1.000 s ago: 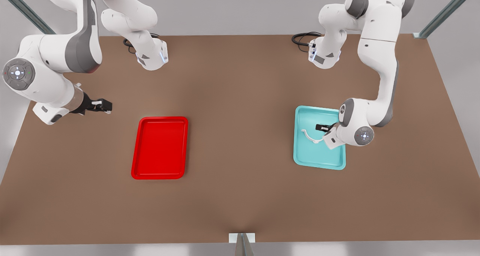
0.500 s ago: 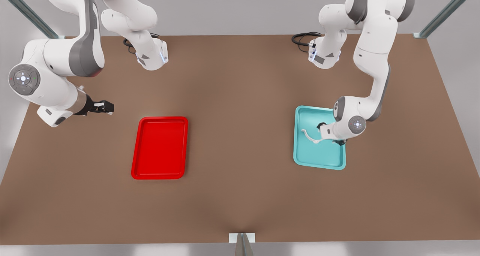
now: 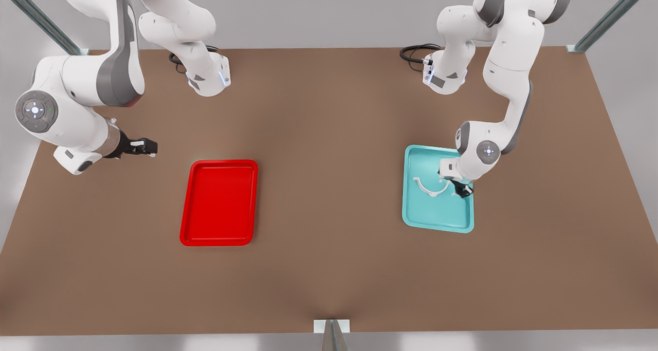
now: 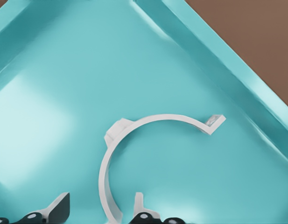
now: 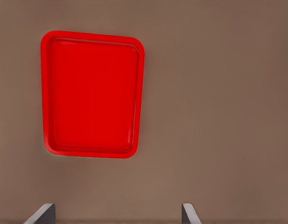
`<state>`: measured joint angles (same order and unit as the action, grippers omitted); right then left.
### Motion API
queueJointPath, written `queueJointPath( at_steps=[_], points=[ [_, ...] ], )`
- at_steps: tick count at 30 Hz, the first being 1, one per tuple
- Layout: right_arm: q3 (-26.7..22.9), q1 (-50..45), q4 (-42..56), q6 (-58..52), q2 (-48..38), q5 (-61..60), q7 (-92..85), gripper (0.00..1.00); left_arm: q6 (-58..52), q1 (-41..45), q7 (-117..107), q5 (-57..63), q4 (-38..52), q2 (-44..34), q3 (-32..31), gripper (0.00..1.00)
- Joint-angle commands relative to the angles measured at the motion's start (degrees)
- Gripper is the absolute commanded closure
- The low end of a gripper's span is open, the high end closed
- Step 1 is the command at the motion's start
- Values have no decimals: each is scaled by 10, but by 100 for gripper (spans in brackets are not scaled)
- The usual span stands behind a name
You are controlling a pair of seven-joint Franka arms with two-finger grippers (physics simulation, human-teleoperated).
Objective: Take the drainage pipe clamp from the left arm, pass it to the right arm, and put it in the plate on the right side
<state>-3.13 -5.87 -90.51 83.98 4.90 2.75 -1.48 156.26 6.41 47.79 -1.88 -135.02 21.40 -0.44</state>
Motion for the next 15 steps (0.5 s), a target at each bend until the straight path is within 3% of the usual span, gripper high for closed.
queueJointPath(
  at_steps=[1, 4, 14, 15],
  points=[
    [0, 0, 0, 2, -1, 0, -4, 0, 6, -1, 76, 0, 0, 0, 0, 40],
    [0, 0, -3, 3, -2, 0, -4, 0, 4, -1, 76, 0, 0, 0, 0, 47],
    [0, 0, -7, 5, -1, 0, -5, 0, -16, 5, 56, -6, 5, 0, -1, 47],
    [0, 0, -8, 5, -1, 0, -5, 0, -16, 4, 56, -6, 5, 0, -1, 54]
  ],
)
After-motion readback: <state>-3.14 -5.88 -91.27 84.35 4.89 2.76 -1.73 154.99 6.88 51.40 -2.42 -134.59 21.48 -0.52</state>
